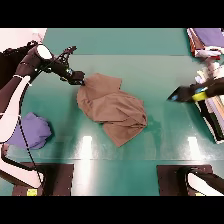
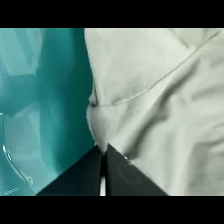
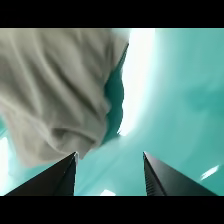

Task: Fold the shirts.

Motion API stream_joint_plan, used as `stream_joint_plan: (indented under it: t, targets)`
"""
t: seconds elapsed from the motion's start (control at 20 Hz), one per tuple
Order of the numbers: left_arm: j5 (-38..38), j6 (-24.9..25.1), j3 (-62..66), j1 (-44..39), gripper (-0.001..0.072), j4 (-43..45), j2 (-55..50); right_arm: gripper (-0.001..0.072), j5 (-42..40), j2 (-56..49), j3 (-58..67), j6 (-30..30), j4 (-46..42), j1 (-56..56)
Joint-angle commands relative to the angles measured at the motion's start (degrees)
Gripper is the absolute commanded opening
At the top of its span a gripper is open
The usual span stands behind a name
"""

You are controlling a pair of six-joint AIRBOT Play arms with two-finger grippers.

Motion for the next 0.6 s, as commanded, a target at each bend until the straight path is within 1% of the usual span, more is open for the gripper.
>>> stream_joint_plan:
  t: [0.0, 0.05, 0.2, 0.25, 0.3, 0.35, 0.4, 0.45, 0.55]
  targets:
    - [-1.0, 0.0, 1.5, 0.0, 0.0026, 0.0, 0.0, 0.0477, -7.6, -5.1, -13.8, -4.6, 8.9, 5.2]
    - [-1.0, 0.0, 1.5, 0.0, 0.0026, 0.0, 0.0, 0.0477, -9.8, -6.9, -15.3, -5.6, 9.9, 7.3]
    - [-1.1, 0.0, 1.5, 0.0, 0.0026, 0.0, 0.0, 0.0467, -16.9, -11.4, -16.0, -5.7, 10.0, 12.1]
    - [-1.1, 0.0, 1.5, 0.0, 0.0026, 0.0, 0.0, 0.0433, -19.3, -12.0, -16.0, -5.7, 10.0, 12.8]
    - [-1.1, 0.0, 1.5, 0.0, 0.0026, 0.0, 0.0, 0.0429, -21.2, -12.2, -16.0, -5.7, 10.0, 13.1]
    - [-1.0, 0.0, 1.5, 0.0, 0.0026, 0.0, 0.0, 0.0398, -22.5, -12.2, -15.9, -5.7, 10.0, 13.1]
    - [-1.1, 0.0, 1.5, 0.0, 0.0026, 0.0, 0.0, 0.0198, -23.1, -12.1, -15.8, -5.7, 9.9, 13.1]
    - [-1.1, 0.0, 1.5, 0.0, 0.0026, 0.0, 0.0, 0.0019, -23.2, -12.1, -15.0, -5.7, 9.0, 13.1]
    - [-1.0, 0.0, 1.7, 0.0, 0.0024, 0.1, 0.8, 0.0019, -23.0, -11.4, -12.4, -6.3, 7.5, 13.1]
